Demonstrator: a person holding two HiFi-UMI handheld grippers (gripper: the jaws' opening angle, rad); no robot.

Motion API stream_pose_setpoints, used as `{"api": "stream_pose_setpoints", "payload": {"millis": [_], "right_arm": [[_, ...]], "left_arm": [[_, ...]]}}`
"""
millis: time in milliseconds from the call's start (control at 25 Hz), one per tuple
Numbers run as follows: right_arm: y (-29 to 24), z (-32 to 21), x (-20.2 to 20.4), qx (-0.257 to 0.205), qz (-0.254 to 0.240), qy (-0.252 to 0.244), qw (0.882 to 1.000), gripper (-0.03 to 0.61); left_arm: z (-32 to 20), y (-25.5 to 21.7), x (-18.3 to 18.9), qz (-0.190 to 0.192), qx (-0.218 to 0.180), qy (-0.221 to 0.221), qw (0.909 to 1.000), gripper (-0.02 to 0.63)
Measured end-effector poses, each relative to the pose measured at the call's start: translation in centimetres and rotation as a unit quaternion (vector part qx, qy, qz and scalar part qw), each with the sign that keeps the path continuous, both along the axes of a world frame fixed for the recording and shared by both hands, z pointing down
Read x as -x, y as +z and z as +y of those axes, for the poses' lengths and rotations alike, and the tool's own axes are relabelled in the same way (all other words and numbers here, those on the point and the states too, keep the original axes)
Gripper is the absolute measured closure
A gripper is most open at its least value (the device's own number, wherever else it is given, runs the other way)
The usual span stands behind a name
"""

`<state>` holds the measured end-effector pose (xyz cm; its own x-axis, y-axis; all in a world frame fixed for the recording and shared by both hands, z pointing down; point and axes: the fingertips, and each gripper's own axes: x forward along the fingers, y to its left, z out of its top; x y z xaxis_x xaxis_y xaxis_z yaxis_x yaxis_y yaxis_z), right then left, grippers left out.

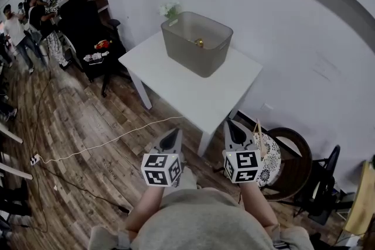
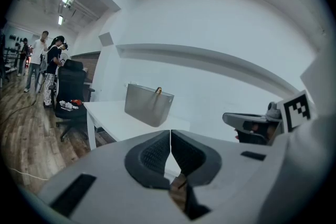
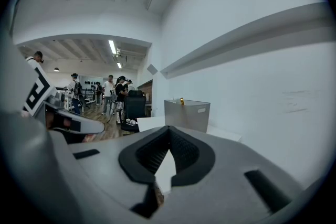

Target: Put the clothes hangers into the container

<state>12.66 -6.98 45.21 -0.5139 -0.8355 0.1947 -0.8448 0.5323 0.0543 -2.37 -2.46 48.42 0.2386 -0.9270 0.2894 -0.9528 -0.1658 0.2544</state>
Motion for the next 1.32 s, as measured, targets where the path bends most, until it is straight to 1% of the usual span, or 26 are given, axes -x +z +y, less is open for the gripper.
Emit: {"api": "stream_pose_setpoints", "payload": {"millis": [320, 560, 1040, 1320], "right_arm": [[0.2, 0.1, 0.3, 0.005, -0.011, -0.013, 1.0, 0.577], [0.3, -0.1, 0.3, 0.0, -0.001, -0.013, 1.0, 0.578], [0.5, -1.1, 0.5, 0.006, -0.003, -0.014, 1.0, 0.578], [0.3, -1.7, 1.2, 0.008, -0.006, -0.015, 1.0, 0.578]], "left_arm": [[-0.3, 0.1, -0.1, 0.002, 0.001, 0.004, 1.0, 0.604], [-0.8, 0.5, -0.4, 0.001, 0.004, 0.007, 1.0, 0.604], [-2.1, 0.5, -0.5, 0.004, 0.006, 0.009, 0.9999, 0.604], [-2.8, 0.2, 0.1, 0.006, 0.005, 0.01, 0.9999, 0.604]]}}
